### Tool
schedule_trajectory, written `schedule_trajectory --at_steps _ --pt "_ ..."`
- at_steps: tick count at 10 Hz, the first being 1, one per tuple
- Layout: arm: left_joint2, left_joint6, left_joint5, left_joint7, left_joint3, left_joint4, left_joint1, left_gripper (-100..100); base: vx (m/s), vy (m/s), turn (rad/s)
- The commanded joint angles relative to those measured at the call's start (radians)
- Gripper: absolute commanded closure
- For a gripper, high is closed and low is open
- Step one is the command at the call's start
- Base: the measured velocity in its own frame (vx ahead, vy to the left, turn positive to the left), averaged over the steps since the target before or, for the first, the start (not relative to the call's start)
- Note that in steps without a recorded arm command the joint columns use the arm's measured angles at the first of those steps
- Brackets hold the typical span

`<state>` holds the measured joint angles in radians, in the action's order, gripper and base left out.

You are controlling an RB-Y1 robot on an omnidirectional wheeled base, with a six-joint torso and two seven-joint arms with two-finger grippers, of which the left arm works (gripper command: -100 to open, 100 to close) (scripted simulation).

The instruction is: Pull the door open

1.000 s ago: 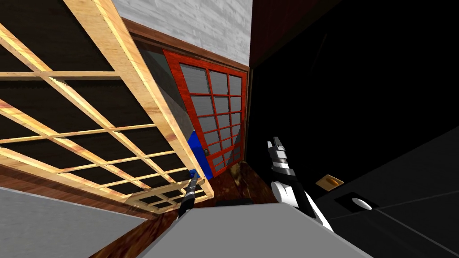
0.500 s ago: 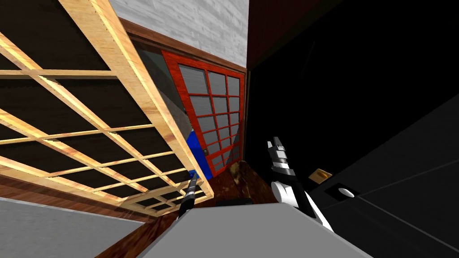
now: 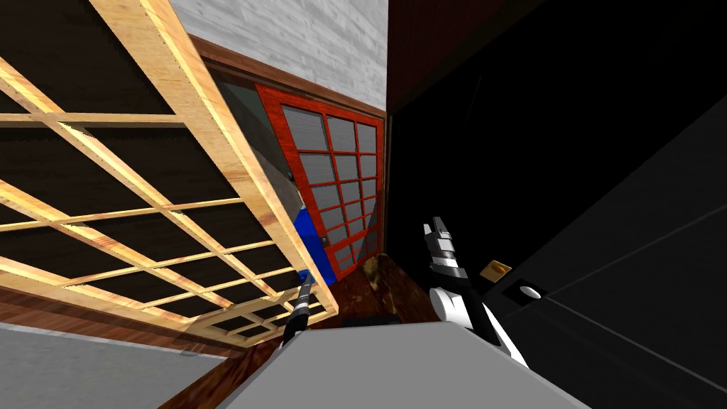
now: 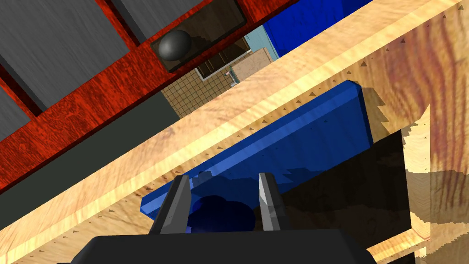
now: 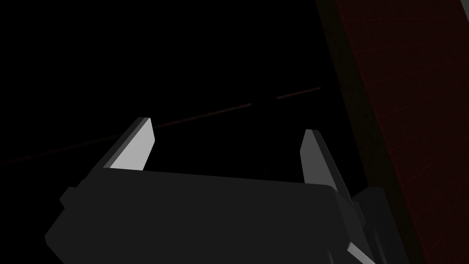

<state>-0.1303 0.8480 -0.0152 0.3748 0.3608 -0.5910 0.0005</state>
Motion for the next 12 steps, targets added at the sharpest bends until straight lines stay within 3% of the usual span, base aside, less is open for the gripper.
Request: schedule_trajectory --at_steps 1,4,6,11,12 --pt "-0.023 -0.010 -0.018 -0.050 0.018 -0.014 0.015 100 -0.050 0.029 -0.124" --pt "-0.024 -0.010 -0.022 -0.108 0.015 -0.015 0.014 100 -0.038 0.017 -0.055" --pt "-0.026 -0.010 -0.032 -0.177 0.010 -0.016 0.012 100 -0.058 0.023 -0.095" --pt "-0.026 -0.010 -0.032 -0.191 0.010 -0.016 0.012 100 -0.013 0.007 -0.007" --pt "-0.028 -0.010 -0.036 -0.232 0.007 -0.016 0.011 100 -0.034 0.025 -0.072"
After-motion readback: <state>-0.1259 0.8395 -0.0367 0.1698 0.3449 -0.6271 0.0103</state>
